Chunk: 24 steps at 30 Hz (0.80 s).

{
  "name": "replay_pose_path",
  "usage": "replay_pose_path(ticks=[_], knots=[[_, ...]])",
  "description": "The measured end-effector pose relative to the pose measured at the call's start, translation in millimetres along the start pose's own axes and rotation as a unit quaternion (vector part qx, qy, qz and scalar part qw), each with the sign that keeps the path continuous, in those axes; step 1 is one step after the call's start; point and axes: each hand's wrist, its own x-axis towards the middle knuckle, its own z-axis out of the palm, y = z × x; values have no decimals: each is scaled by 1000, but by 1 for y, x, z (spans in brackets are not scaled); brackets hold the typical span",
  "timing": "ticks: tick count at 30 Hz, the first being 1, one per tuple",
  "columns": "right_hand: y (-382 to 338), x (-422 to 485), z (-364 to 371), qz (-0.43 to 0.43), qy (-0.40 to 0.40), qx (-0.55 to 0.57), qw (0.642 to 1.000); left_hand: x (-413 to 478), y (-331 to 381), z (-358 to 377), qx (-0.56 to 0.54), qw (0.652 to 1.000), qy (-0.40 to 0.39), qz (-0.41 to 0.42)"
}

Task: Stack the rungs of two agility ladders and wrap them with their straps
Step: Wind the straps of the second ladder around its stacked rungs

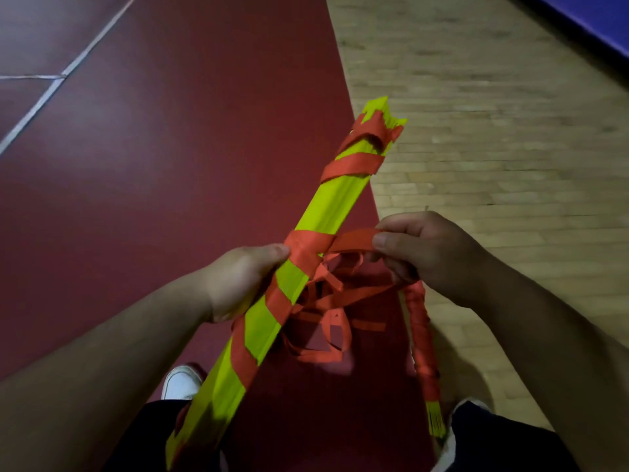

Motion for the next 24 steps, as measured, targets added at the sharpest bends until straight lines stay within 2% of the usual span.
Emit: replay_pose_path(ticks=[5,8,11,17,24], knots=[[2,0,0,-7,-7,0,1000,-13,4,1,162,985,-41,35],[0,1,0,-20,-3,3,1000,-13,6,7,200,977,-46,61],[-3,1,1,-40,3,6,999,-9,-2,12,138,988,-36,63],[-6,0,-2,-53,2,19,998,-8,-7,18,-13,999,-31,-42],[2,-1,-3,9,-55,-5,998,-6,-8,22,-80,985,-138,-65]])
